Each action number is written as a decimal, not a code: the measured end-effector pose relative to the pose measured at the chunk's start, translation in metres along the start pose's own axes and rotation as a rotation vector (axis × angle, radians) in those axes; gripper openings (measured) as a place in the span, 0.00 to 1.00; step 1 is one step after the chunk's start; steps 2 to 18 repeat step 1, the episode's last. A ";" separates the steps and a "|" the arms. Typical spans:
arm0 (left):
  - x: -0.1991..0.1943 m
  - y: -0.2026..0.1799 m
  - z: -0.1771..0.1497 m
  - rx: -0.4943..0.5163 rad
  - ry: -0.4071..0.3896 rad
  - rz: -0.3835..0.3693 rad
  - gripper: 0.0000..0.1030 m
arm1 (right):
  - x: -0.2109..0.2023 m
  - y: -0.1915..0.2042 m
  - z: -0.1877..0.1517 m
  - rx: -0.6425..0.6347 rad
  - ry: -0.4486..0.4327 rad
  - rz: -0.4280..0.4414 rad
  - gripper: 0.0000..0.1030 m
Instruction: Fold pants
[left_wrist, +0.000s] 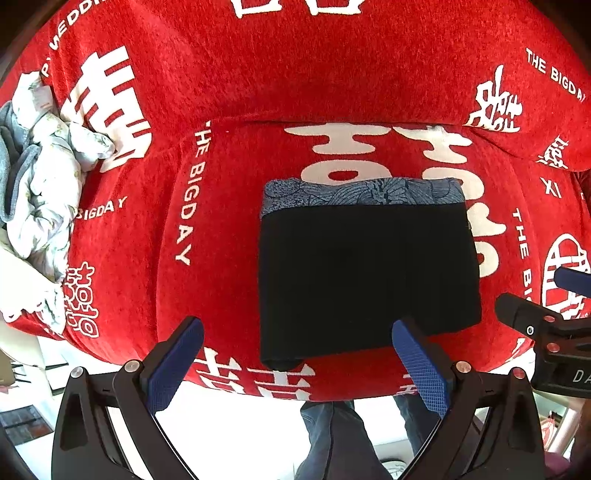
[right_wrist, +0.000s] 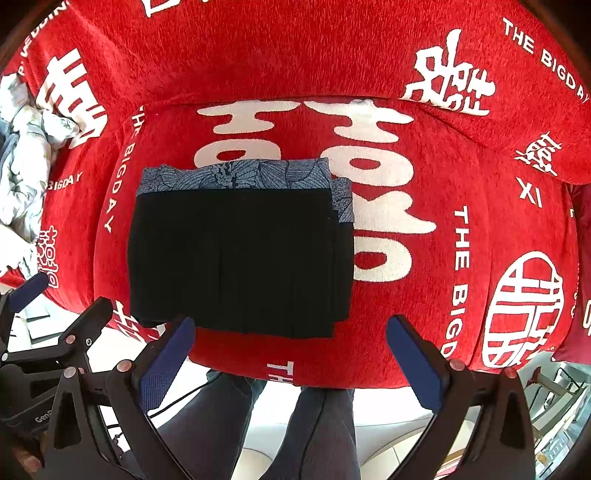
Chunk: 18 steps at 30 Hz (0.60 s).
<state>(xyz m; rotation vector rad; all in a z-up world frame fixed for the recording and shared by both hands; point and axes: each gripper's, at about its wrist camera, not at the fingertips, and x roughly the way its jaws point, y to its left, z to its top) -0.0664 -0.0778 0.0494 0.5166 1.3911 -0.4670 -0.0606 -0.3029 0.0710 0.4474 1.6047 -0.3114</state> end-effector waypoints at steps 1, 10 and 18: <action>0.001 0.001 0.000 0.000 0.004 -0.002 0.99 | 0.000 0.000 0.000 0.000 0.000 0.000 1.00; 0.001 0.001 0.000 0.000 0.004 -0.002 0.99 | 0.000 0.000 0.000 0.000 0.000 0.000 1.00; 0.001 0.001 0.000 0.000 0.004 -0.002 0.99 | 0.000 0.000 0.000 0.000 0.000 0.000 1.00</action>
